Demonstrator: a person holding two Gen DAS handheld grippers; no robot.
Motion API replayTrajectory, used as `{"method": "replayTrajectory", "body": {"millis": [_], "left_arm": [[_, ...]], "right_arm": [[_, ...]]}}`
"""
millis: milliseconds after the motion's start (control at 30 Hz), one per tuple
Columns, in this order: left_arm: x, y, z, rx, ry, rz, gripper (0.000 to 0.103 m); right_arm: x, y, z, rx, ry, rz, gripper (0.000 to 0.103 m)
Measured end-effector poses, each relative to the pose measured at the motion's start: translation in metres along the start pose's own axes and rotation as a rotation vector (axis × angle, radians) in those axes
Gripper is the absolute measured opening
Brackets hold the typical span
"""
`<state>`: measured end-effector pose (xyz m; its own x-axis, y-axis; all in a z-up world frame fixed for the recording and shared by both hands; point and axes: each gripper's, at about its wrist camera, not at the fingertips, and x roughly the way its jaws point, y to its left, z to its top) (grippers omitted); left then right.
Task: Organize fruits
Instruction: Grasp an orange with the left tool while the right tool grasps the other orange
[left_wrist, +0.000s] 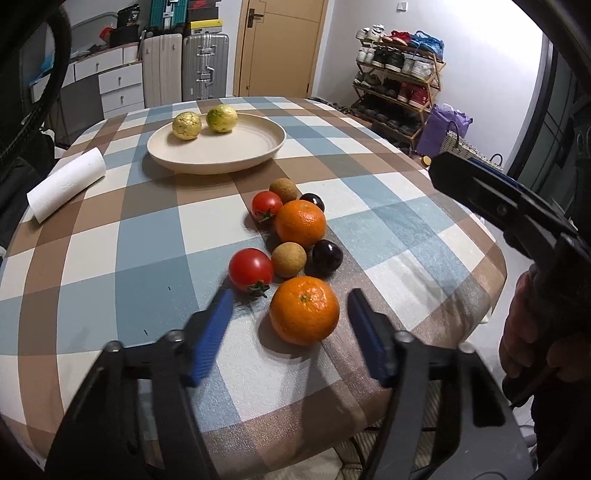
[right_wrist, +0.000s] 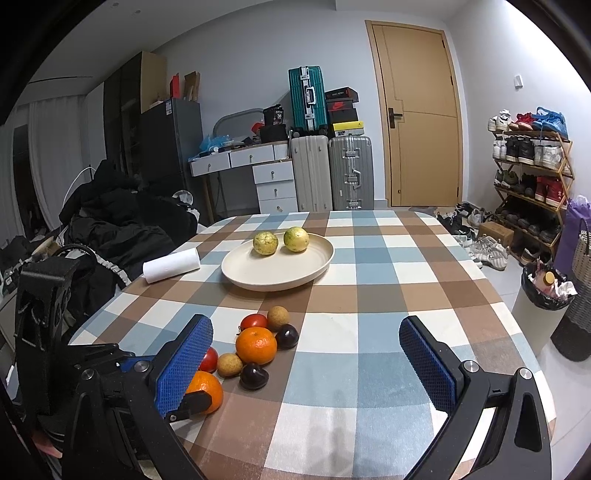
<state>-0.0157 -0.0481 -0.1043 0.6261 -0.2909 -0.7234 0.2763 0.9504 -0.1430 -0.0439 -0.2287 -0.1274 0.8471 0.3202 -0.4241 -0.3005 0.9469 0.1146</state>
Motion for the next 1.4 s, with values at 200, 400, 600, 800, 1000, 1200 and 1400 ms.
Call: {"method": "replayTrajectory", "body": {"millis": [200,400,600,800,1000,1200,1400], "left_arm": [[0.0,-0.004,-0.001,0.022,0.013,-0.046,0.036],[-0.002,-0.002,-0.001,0.021,0.014,-0.06,0.035],[-0.003,0.0,-0.003,0.0,0.014,-0.1,0.035],[-0.014,0.003,0.0,-0.003,-0.038,-0.096,0.035],[-0.03,0.014,0.011,-0.023,-0.091,-0.099,0.035],[-0.033,0.035,0.019,-0.062,-0.099,-0.099,0.035],[-0.034,0.051,0.024,-0.097,-0.102,-0.093,0.035]], "right_arm": [[-0.001,0.0,-0.001,-0.001,-0.001,0.001,0.103],[0.0,-0.002,-0.004,0.005,0.006,0.001,0.103],[0.003,-0.002,-0.005,0.014,0.022,0.001,0.103],[0.008,-0.007,-0.004,0.043,0.048,0.026,0.103],[0.03,-0.01,-0.004,0.118,0.131,0.1,0.103],[0.062,-0.002,-0.007,0.179,0.234,0.185,0.103],[0.088,0.01,-0.007,0.197,0.285,0.225,0.099]]}}
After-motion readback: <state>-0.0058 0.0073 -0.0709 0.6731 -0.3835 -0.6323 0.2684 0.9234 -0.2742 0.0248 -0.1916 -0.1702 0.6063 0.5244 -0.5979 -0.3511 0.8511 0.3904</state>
